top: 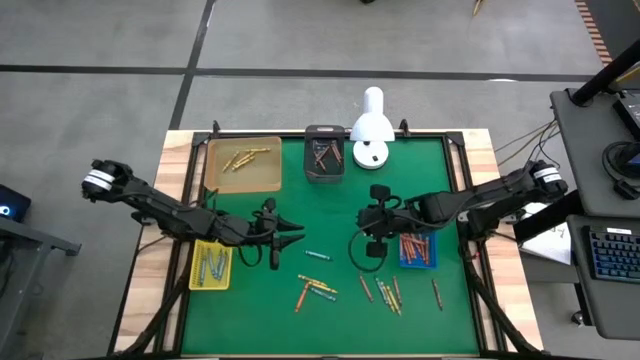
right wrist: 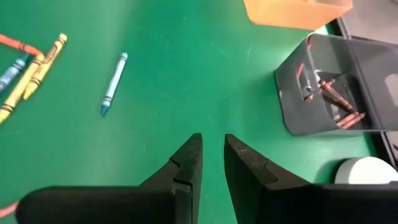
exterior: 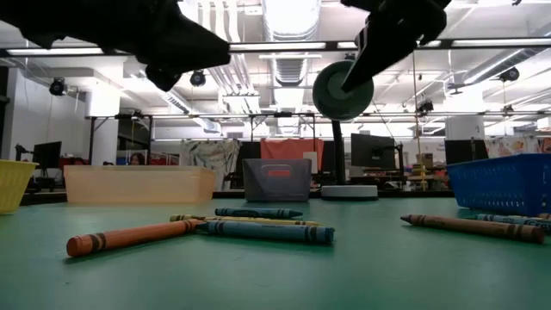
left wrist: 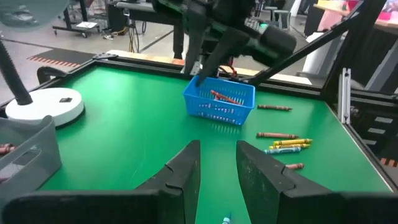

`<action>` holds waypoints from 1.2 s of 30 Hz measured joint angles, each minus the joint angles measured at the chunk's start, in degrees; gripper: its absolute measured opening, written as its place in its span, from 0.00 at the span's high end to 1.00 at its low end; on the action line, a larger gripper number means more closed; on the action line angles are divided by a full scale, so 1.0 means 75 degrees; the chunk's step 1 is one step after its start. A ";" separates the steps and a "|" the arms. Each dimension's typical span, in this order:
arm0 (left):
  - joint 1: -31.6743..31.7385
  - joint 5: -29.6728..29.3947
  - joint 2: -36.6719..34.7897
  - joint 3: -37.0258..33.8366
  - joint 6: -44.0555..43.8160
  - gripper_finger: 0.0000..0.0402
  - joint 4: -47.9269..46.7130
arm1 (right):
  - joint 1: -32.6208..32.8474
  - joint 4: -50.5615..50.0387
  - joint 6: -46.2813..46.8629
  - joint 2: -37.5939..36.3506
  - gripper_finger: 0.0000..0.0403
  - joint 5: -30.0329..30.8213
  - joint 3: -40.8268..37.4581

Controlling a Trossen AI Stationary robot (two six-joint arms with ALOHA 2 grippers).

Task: Sort crayons
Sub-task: Put the blue crayon into the yellow bin

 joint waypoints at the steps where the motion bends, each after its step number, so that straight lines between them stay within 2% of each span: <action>1: -0.0001 -0.0001 0.0112 0.0098 0.0049 0.78 -0.0002 | 0.0007 0.0003 0.0045 -0.0075 0.86 -0.0004 0.0012; 4: -0.0046 0.0010 0.0414 0.0283 0.0193 0.78 0.0000 | 0.0105 0.0109 0.0137 -0.0457 0.86 -0.0024 -0.0103; 9: -0.0046 0.0040 0.0855 0.0441 0.0209 0.78 -0.0016 | 0.0094 0.0832 -0.0143 -0.1044 0.86 -0.0038 -0.0976; 18: -0.0075 -0.0002 0.1355 0.0716 -0.0041 0.78 -0.0020 | 0.0087 0.1371 -0.0015 -0.1808 0.86 -0.0032 -0.1976; 26: -0.0072 -0.0057 0.1865 0.1054 -0.0092 0.77 -0.0297 | 0.0093 0.1440 -0.0025 -0.1898 0.86 -0.0029 -0.2106; 31: -0.0055 -0.0040 0.2723 0.1591 0.0012 0.73 -0.0549 | 0.0093 0.1505 -0.0136 -0.1854 0.86 -0.0038 -0.2123; 36: -0.0022 0.0046 0.3410 0.2138 0.0063 0.69 -0.1830 | 0.0093 0.1483 0.0084 -0.1848 0.86 -0.0041 -0.2123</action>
